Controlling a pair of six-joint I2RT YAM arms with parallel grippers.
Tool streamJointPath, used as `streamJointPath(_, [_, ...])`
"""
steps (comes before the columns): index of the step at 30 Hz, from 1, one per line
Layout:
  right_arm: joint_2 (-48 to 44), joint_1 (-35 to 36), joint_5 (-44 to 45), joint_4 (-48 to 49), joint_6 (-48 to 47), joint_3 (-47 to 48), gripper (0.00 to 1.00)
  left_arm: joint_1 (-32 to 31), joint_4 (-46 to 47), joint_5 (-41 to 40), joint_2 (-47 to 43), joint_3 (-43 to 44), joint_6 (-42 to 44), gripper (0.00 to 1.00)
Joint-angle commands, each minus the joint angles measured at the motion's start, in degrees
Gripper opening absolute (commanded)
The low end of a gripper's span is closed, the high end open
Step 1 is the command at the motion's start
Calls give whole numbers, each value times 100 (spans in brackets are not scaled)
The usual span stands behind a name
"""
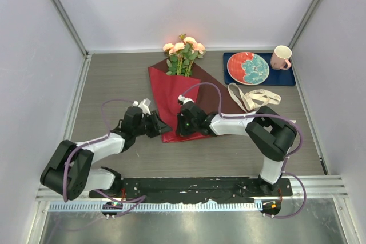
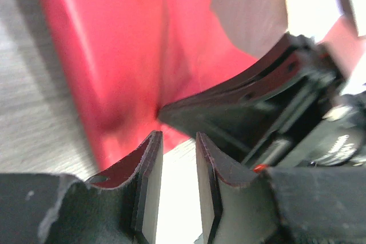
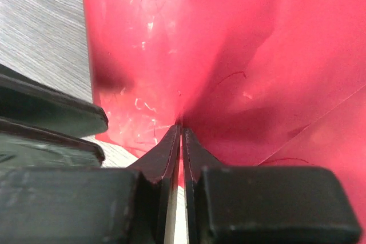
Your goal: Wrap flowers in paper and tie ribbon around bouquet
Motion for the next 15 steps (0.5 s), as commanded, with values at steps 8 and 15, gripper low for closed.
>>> streamJointPath(8, [-151, 68, -398, 667, 397, -38, 22, 401, 8, 173, 476, 682, -19, 29])
streamJointPath(15, [-212, 68, -300, 491, 221, -99, 29, 515, 72, 209, 794, 463, 235, 28])
